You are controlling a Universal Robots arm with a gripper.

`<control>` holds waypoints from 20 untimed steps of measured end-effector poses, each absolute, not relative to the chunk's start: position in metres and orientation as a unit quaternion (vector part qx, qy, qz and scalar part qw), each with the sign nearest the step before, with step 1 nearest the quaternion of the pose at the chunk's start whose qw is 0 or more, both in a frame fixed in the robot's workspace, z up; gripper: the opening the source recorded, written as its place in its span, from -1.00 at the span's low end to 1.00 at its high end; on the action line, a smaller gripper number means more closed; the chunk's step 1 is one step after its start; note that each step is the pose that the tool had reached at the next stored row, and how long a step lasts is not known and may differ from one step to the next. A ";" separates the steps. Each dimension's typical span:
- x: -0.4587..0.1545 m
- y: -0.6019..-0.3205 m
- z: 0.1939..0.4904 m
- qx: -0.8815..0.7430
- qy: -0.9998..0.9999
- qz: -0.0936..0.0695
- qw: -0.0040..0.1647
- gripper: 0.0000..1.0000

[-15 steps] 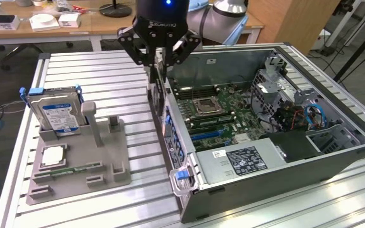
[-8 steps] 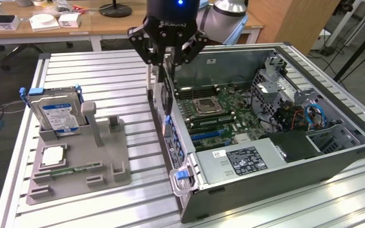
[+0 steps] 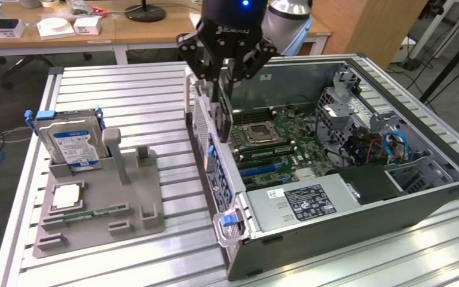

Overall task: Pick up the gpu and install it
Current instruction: 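Pick up the gpu and move the gpu toward the slot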

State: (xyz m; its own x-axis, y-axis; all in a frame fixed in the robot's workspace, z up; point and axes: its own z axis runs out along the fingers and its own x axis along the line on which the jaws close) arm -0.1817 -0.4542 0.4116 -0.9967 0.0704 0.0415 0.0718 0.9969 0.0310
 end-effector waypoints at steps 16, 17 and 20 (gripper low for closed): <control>-0.142 -0.454 0.412 -0.036 -0.999 -0.016 0.025 -0.47; -0.139 -0.454 0.412 -0.036 -0.999 -0.016 0.025 -0.47; -0.130 -0.454 0.412 -0.036 -0.999 -0.016 0.026 -0.47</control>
State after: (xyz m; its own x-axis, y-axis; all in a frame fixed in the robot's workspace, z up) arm -0.1302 -0.4542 0.4116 -0.9961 0.0705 0.0528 0.0721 0.9969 0.0303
